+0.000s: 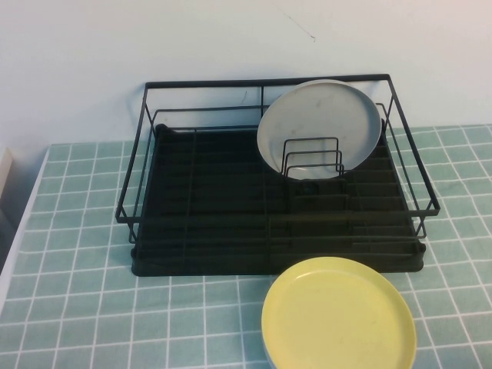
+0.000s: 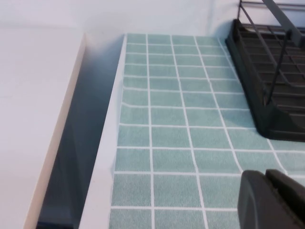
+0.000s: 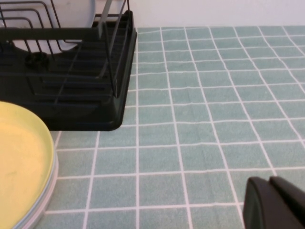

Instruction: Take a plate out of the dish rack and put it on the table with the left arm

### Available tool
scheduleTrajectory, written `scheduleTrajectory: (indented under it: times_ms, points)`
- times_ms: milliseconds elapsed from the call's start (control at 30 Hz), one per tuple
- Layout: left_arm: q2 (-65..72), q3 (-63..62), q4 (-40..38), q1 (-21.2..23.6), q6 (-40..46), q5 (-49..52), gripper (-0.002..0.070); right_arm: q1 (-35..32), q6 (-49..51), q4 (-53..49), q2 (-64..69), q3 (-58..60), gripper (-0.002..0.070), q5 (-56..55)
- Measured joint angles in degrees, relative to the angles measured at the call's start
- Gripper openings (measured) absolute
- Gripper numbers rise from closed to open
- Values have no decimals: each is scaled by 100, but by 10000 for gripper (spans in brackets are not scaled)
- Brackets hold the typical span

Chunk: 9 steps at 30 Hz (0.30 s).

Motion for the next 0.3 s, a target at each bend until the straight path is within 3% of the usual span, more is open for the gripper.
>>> scheduleTrajectory:
  times_ms: [300]
  points:
    - [-22,0,124,56,-187,51,-2,0,0,0,0,0,-1,0]
